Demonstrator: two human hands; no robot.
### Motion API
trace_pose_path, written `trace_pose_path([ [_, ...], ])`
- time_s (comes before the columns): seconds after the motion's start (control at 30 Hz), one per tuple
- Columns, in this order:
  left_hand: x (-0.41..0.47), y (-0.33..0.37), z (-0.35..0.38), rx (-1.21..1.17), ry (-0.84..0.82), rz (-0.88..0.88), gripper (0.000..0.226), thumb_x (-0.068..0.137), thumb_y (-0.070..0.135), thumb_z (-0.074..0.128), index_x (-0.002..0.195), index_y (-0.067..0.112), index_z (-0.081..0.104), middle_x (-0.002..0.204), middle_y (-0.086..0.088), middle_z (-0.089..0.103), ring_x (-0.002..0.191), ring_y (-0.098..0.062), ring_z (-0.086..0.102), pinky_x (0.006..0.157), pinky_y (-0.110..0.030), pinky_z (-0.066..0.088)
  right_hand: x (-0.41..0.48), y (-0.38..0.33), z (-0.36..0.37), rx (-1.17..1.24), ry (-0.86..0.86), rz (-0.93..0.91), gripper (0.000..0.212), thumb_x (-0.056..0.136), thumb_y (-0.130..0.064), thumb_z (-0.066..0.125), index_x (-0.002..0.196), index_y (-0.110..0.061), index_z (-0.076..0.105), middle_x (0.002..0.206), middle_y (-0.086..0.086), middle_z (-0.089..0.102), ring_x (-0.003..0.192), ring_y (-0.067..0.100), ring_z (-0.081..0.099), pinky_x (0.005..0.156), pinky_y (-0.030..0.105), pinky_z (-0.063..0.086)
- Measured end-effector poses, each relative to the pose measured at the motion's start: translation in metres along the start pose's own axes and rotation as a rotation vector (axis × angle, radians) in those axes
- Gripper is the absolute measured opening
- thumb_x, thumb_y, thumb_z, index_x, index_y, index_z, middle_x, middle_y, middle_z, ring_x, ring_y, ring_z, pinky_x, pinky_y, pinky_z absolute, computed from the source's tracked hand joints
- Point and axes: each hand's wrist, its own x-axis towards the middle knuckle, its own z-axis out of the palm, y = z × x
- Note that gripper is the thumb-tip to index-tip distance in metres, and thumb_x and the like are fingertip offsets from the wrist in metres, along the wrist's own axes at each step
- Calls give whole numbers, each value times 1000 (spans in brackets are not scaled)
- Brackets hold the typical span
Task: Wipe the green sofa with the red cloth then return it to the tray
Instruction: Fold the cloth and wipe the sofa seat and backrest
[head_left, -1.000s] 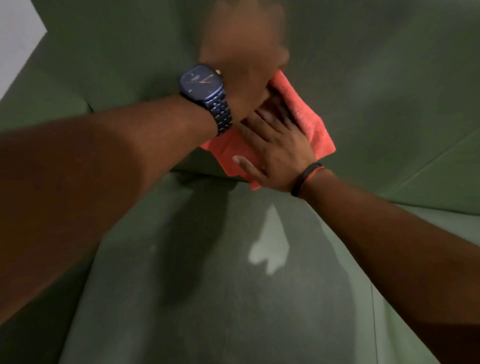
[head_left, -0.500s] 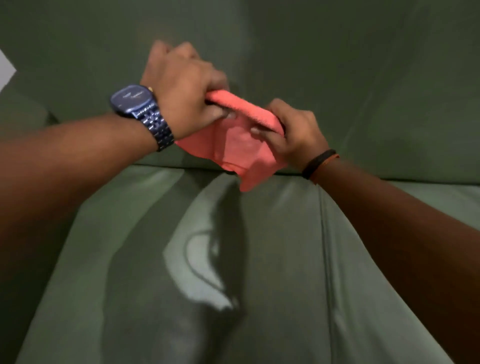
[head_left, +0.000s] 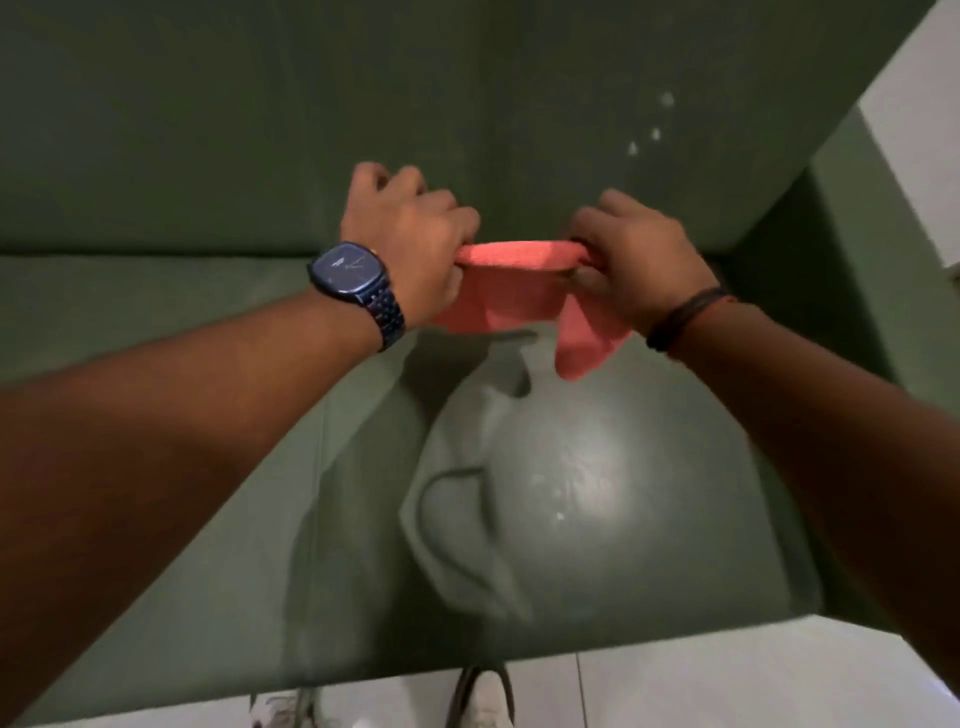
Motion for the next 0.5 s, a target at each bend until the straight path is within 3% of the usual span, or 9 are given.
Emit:
trace_pose_path([
  [0.07, -1, 30, 12, 2, 73, 17, 13, 70, 19, 60, 82, 15, 61, 86, -8, 65, 89, -34, 52, 84, -46, 34, -39, 18, 9, -63, 155, 10, 18, 80, -16, 68, 92, -7, 58, 90, 21, 54, 69, 40, 56, 53, 44, 49],
  [0.17, -29, 73, 48, -19, 25, 65, 16, 69, 18, 64, 84, 17, 63, 86, -8, 64, 86, -34, 53, 83, -46, 37, -99, 32, 51, -116, 125, -27, 19, 82, -15, 71, 93, -5, 60, 85, 23, 56, 67, 39, 58, 50, 42, 49],
  [0.23, -66, 98, 78, -51, -137, 120, 17, 70, 17, 63, 87, 17, 64, 87, -7, 65, 85, -32, 55, 81, -43, 39, -142, 30, 89, -63, -179, -29, 26, 88, -18, 66, 110, -6, 59, 94, 22, 57, 80, 39, 60, 63, 43, 48],
  [0.3, -114, 117, 107, -90, -367, 194, 24, 73, 20, 62, 96, 18, 66, 97, -5, 65, 92, -30, 57, 84, -41, 40, -185, 19, 127, -61, -619, -52, 47, 89, -36, 60, 130, -17, 47, 114, 15, 57, 99, 36, 60, 77, 40, 47],
  [0.33, -139, 124, 117, -129, -452, 197, 31, 71, 24, 67, 101, 19, 65, 106, -6, 64, 98, -30, 57, 87, -40, 40, -203, 13, 142, -69, -692, -78, 53, 86, -50, 58, 129, -21, 47, 114, 10, 60, 99, 34, 60, 77, 39, 48],
  [0.37, -160, 127, 125, -162, -480, 164, 45, 64, 30, 76, 106, 20, 64, 114, -7, 62, 103, -29, 56, 89, -41, 41, -217, 6, 150, -68, -668, -87, 55, 83, -60, 53, 122, -21, 52, 107, 8, 63, 92, 33, 62, 73, 38, 49],
  [0.43, -188, 125, 134, -209, -488, 11, 93, 41, 50, 87, 122, 18, 55, 128, -10, 56, 114, -31, 51, 95, -47, 41, -231, -4, 162, 32, -418, -25, 57, 80, -64, 46, 109, -17, 58, 93, 9, 64, 80, 33, 59, 67, 38, 48],
  [0.5, -199, 113, 139, -203, -544, -125, 136, 26, 71, 78, 142, 19, 30, 146, -9, 37, 131, -32, 33, 104, -53, 29, -221, -8, 173, 79, -125, 80, 53, 83, -59, 44, 112, -16, 56, 103, 13, 61, 90, 33, 55, 73, 40, 47],
])
